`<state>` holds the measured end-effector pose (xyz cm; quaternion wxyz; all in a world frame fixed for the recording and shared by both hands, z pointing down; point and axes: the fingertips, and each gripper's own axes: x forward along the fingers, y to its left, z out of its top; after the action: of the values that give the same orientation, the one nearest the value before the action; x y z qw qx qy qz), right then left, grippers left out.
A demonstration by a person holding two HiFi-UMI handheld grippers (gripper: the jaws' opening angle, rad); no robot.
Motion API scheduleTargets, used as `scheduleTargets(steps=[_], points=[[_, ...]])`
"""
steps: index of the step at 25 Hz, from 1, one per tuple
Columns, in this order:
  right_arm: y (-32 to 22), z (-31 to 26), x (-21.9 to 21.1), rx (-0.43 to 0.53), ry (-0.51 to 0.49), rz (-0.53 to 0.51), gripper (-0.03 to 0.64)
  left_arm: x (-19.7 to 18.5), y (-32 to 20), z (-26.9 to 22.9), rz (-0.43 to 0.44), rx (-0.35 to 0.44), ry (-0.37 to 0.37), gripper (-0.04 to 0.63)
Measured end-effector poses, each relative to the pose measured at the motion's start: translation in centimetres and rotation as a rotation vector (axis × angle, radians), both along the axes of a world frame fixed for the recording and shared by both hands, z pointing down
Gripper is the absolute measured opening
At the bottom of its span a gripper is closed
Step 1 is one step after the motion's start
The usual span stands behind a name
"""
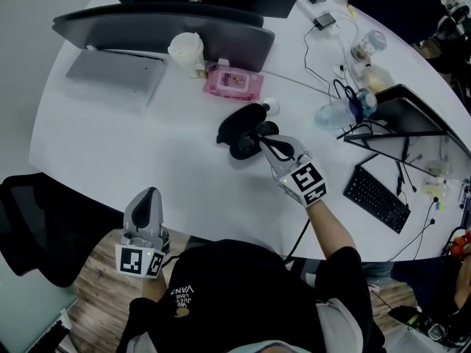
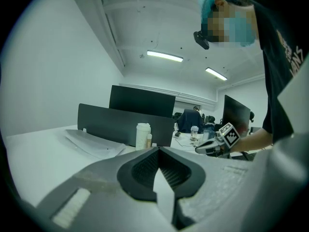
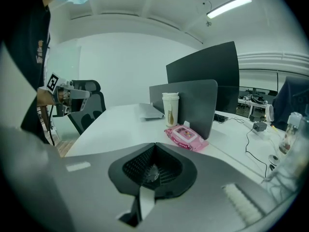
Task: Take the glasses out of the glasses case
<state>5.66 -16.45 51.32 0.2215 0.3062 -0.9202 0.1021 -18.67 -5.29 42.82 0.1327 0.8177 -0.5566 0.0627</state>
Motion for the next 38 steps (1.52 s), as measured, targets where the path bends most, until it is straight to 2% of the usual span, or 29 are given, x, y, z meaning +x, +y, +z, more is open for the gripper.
scheduleTargets(steps=[16, 25, 32, 38], points=[[-1.6, 4.9, -0.8, -0.033, 0.164, -0.117, 0.014, -0.4, -1.9, 2.4, 0.013, -0.05, 0.011, 0.001], [-1.0, 7.7, -1.3, 0.002, 0.332, -0.263, 0.041, 0.0, -2.5, 2.9, 0.027, -0.064, 0.021, 0.0], [-1.4, 8.6, -1.3, 0.044, 0.422, -0.311, 0.044, 0.2, -2.5, 3.2, 0.032, -0.072, 0.024, 0.0], [-1.4, 9.5, -1.6, 0.086, 0.531, -0.434, 0.044, 0.3, -2.6, 3.4, 0.032, -0.076, 0.025, 0.001]])
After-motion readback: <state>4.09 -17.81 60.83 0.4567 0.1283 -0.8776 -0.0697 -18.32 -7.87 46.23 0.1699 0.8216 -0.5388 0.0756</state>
